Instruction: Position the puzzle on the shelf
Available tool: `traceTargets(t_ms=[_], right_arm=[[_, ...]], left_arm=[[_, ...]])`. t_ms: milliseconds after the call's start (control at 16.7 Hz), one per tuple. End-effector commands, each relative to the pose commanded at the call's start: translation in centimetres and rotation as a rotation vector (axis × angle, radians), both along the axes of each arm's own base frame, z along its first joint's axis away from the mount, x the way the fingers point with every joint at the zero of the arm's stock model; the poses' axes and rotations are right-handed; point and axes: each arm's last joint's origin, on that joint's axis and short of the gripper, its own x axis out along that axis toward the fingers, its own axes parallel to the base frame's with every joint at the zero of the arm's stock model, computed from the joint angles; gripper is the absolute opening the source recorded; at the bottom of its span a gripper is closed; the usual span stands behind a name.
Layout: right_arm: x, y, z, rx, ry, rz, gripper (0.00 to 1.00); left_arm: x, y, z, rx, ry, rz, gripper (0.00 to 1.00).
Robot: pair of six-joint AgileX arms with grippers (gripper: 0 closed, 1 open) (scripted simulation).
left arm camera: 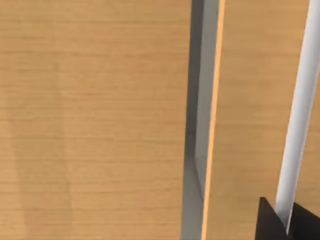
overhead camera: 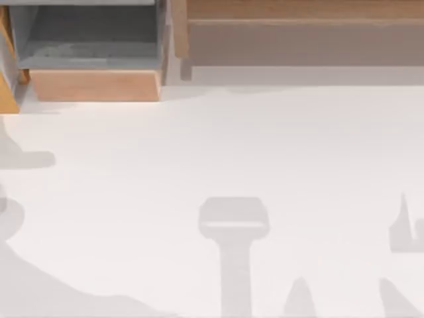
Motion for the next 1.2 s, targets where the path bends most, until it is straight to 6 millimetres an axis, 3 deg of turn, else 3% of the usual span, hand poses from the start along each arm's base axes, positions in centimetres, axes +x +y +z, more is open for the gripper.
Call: traceTargets(t_ms=[480, 900, 1200], right_arm=[[0.0, 0.0, 0.0, 0.0, 0.0, 0.0, 1.0], [0.0, 0.0, 0.0, 0.0, 0.0, 0.0, 1.0], [0.0, 0.0, 0.0, 0.0, 0.0, 0.0, 1.0]], left_arm=[[-5.8, 0.1, 0.0, -0.002, 0.002, -0.001, 0.0], [-6.6, 0.2, -0.1, 0.001, 0.001, 0.001, 0.0], [-11.2, 0.2, -0.2, -0.003, 0.005, -0.002, 0.0]])
